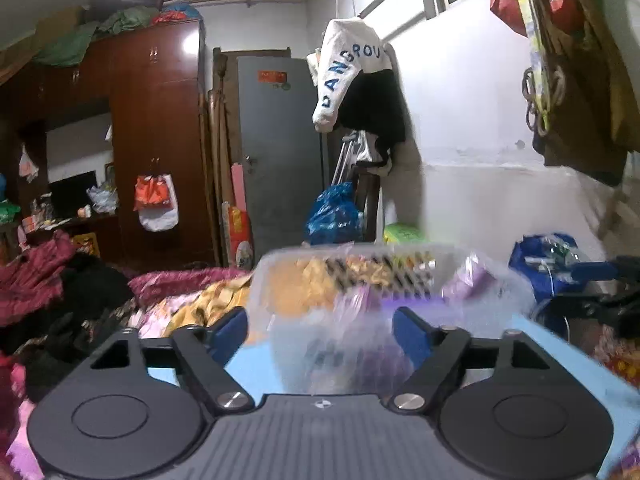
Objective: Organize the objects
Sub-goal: 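Lower the small tissue pack into the basket and open both tools, then pinch the clear plastic bag with both tools and lift it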
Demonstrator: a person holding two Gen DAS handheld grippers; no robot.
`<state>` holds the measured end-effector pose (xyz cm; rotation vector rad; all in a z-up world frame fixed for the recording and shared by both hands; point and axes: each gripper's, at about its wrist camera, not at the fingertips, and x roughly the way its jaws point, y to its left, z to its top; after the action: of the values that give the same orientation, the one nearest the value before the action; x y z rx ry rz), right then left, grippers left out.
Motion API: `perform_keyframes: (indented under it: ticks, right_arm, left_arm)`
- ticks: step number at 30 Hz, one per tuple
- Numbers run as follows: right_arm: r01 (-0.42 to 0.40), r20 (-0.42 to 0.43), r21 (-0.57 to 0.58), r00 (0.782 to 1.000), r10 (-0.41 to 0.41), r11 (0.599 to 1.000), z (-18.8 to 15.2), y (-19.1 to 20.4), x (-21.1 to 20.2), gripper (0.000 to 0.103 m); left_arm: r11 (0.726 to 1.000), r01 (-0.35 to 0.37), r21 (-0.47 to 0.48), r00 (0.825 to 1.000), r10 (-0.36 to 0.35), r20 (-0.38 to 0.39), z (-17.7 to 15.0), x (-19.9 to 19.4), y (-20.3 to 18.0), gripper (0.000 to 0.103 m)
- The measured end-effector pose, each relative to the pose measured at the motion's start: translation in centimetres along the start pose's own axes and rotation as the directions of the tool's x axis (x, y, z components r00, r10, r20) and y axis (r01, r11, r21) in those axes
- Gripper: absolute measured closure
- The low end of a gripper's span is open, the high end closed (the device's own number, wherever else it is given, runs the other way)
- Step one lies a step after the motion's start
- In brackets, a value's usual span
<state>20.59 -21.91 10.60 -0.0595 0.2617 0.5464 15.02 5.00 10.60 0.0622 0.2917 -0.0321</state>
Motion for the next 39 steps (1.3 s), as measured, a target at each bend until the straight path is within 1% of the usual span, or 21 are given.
perform_keyframes:
  ticks: [2,4,6,9,12,14,16,18,20,22,26,29,30,31,32,33,34,35,36,38,39]
  right_arm:
    - [-0.019,-0.012,0.046,1.000,0.020,0.999,-2.2,-1.0,-1.5,0.000]
    - [-0.027,-0.036,0.094,0.999,0.030,0.995,-4.2,-2.1,-2.1,0.000]
    - [-0.035,-0.050,0.152,0.998,0.043,0.988,-5.8,-3.0,-2.4,0.000]
    - [-0.062,-0.070,0.217,0.994,0.079,0.974,-7.6,-3.9,-2.5,0.000]
    - [-0.072,-0.109,0.199,0.989,0.095,0.977,-8.3,-4.0,-1.9,0.000]
    - [-0.078,-0.113,0.208,0.988,0.104,0.975,-8.4,-4.3,-1.6,0.000]
    - [-0.092,-0.117,0.232,0.986,0.122,0.968,-8.7,-4.7,-1.3,0.004]
    - [-0.110,-0.129,0.224,0.982,0.141,0.968,-9.1,-4.4,-1.1,0.007]
    - [-0.131,-0.142,0.207,0.977,0.162,0.970,-9.4,-4.0,-0.9,0.010]
    - [-0.151,-0.149,0.186,0.972,0.180,0.971,-9.8,-3.3,-1.0,0.017]
    - [-0.166,-0.159,0.159,0.968,0.192,0.973,-10.2,-2.8,-0.4,0.019]
    - [-0.167,-0.157,0.146,0.969,0.189,0.975,-10.1,-2.8,-0.5,0.029]
    - [-0.161,-0.161,0.144,0.970,0.184,0.976,-10.2,-2.8,-0.4,0.038]
    - [-0.154,-0.163,0.140,0.971,0.176,0.978,-10.2,-2.8,-0.4,0.047]
    - [-0.149,-0.164,0.128,0.972,0.169,0.981,-10.3,-2.8,-0.5,0.049]
    - [-0.147,-0.165,0.116,0.972,0.165,0.982,-10.3,-2.7,-0.6,0.054]
    - [-0.148,-0.167,0.111,0.972,0.165,0.983,-10.3,-2.7,-0.8,0.062]
    - [-0.147,-0.172,0.101,0.971,0.163,0.984,-10.4,-2.7,-0.9,0.066]
    - [-0.146,-0.176,0.091,0.971,0.160,0.985,-10.3,-2.6,-1.1,0.074]
    - [-0.151,-0.181,0.075,0.970,0.162,0.986,-10.4,-2.4,-1.4,0.079]
    - [-0.152,-0.183,0.068,0.970,0.162,0.986,-10.4,-2.3,-1.5,0.083]
  left_arm:
    - [1.000,-0.006,-0.026,1.000,0.006,-0.018,-2.2,-1.4,0.6,0.016]
    - [0.999,-0.007,-0.033,0.999,0.005,-0.052,-4.1,-1.5,0.9,0.016]
    - [0.998,0.000,-0.064,0.998,-0.004,-0.066,-5.9,-1.3,1.0,0.016]
    - [0.996,0.053,-0.077,0.996,-0.058,-0.067,-7.7,-1.3,0.5,0.016]
    - [0.995,0.090,-0.048,0.993,-0.093,-0.077,-9.0,-1.4,-0.7,0.016]
    - [0.993,0.106,-0.051,0.990,-0.110,-0.083,-9.5,-1.4,-1.2,0.016]
    - [0.989,0.134,-0.057,0.986,-0.139,-0.092,-10.2,-1.5,-1.7,0.016]
    - [0.986,0.161,-0.045,0.979,-0.165,-0.118,-10.8,-1.1,-2.3,0.019]
    - [0.985,0.168,-0.039,0.975,-0.172,-0.140,-11.5,-0.6,-2.8,0.020]
    - [0.984,0.173,-0.043,0.971,-0.178,-0.158,-11.9,0.2,-3.1,0.022]
    - [0.982,0.180,-0.062,0.965,-0.189,-0.180,-12.1,1.9,-3.5,0.023]
    - [0.986,0.160,-0.043,0.971,-0.165,-0.171,-12.2,2.5,-4.1,0.023]
    - [0.987,0.156,-0.037,0.972,-0.160,-0.169,-12.2,2.4,-4.3,0.027]
    - [0.989,0.148,-0.032,0.974,-0.151,-0.167,-12.3,2.4,-4.5,0.034]
    - [0.990,0.139,-0.021,0.976,-0.140,-0.165,-12.3,2.3,-4.6,0.040]
    - [0.991,0.133,-0.004,0.978,-0.132,-0.162,-12.3,2.2,-4.8,0.049]
    - [0.990,0.143,0.000,0.977,-0.142,-0.159,-12.4,1.9,-4.8,0.055]
    - [0.989,0.149,0.001,0.977,-0.147,-0.156,-12.4,1.8,-4.7,0.058]
    - [0.988,0.153,0.002,0.977,-0.151,-0.151,-12.5,1.6,-4.7,0.061]
    - [0.988,0.154,0.006,0.979,-0.152,-0.137,-12.6,1.4,-4.4,0.066]
    - [0.988,0.154,0.003,0.979,-0.153,-0.131,-12.7,1.3,-4.3,0.068]
